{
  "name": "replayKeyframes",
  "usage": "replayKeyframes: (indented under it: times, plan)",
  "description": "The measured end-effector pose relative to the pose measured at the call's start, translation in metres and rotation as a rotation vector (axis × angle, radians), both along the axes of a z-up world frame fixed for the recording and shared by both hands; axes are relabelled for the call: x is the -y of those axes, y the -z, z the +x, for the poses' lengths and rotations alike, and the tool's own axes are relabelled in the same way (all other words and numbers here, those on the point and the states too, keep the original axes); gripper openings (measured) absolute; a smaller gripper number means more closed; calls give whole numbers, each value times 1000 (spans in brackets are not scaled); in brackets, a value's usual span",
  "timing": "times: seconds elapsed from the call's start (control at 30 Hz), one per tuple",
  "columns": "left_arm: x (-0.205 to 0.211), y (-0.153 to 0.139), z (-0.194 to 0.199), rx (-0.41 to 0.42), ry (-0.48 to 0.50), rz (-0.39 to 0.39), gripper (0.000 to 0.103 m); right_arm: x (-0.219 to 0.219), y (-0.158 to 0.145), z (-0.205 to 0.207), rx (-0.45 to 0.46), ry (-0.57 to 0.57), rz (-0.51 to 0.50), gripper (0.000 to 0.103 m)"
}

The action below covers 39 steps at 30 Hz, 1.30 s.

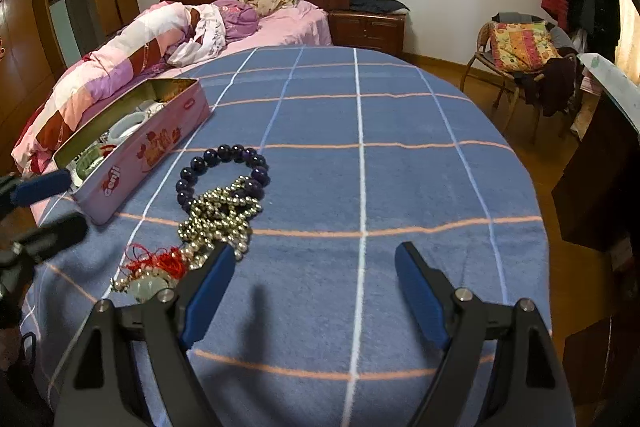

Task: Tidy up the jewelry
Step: 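Move both grippers back to the silver bead strands and red tassel charm, then grasp the silver bead strands with the right gripper and lift them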

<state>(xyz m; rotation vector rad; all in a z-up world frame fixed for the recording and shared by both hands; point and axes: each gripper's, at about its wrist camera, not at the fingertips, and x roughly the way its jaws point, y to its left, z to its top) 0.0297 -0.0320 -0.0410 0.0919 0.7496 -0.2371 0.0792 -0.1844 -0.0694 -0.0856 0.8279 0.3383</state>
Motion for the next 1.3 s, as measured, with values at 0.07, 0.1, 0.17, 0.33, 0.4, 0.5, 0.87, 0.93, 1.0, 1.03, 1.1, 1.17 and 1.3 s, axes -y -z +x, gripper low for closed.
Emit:
replayKeyframes:
  times: [0.07, 0.1, 0.17, 0.33, 0.4, 0.5, 0.87, 0.93, 1.0, 1.03, 1.1, 1.17, 1.3]
  plan:
    - [9, 6, 4, -17, 27, 13, 66, 4, 2, -5, 5, 3, -2, 87]
    - [13, 9, 6, -31, 41, 16, 66, 5, 3, -6, 6, 3, -3, 88]
    - [20, 16, 11, -50, 52, 28, 66, 8, 6, -8, 5, 5, -8, 88]
    - [31, 30, 18, -93, 96, 33, 56, 14, 12, -6, -6, 17, 3, 88]
    - [32, 34, 20, -124, 124, 18, 12, 15, 11, -6, -3, 19, 6, 88]
    - [30, 31, 18, -117, 127, -2, 1, 14, 11, -7, 2, 20, 11, 88]
    - [-4, -23, -2, 30, 72, -95, 0, -3, 2, -11, 28, -17, 6, 88]
    - [-9, -30, -2, 49, 57, -102, 0, -7, 0, -11, 32, -25, 7, 88]
    - [-15, -35, 1, 61, 41, -105, 0, -12, -2, -10, 36, -41, 5, 88]
    - [-16, -36, 2, 65, 35, -106, 0, -16, -3, -9, 37, -48, 5, 87]
    - [-22, -38, 4, 68, 17, -108, 0, -25, -7, -7, 41, -77, 7, 82]
    - [-27, -39, 6, 67, 8, -117, 0, -35, -7, -6, 40, -101, -3, 79]
    - [-32, -47, 4, 89, 4, -127, 0, -56, -2, 3, 13, -147, -49, 68]
